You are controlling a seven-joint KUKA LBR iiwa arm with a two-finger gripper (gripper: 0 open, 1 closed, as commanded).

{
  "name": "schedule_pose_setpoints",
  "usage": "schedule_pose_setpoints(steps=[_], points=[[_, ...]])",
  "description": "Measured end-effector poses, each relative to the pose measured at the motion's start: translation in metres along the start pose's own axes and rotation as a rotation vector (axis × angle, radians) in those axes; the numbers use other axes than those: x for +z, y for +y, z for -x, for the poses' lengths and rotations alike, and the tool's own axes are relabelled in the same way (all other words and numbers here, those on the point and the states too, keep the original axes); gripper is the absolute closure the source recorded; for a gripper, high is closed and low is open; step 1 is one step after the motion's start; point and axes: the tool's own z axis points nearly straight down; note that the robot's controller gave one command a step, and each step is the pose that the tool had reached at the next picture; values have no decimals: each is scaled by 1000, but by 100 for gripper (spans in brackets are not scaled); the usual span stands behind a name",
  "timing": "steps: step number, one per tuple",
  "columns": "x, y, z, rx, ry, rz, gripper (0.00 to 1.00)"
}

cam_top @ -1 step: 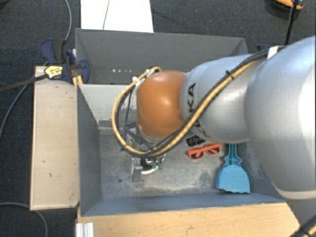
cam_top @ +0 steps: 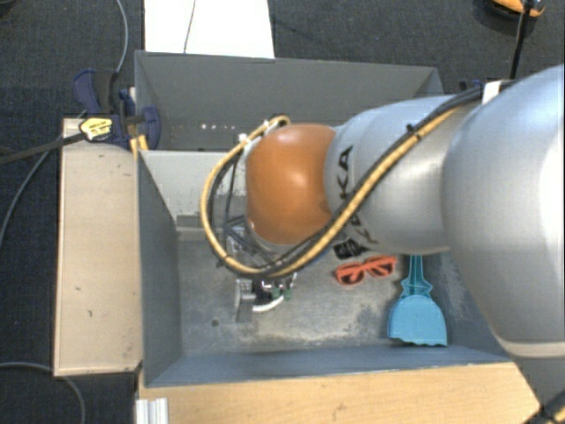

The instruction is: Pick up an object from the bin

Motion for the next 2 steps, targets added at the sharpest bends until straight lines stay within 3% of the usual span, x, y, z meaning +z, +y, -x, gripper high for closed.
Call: schedule_pose_setpoints(steps=[1,2], points=[[-2,-39,-2,-29,4,1,0],[20,-126,-5,14,-1,1,100]])
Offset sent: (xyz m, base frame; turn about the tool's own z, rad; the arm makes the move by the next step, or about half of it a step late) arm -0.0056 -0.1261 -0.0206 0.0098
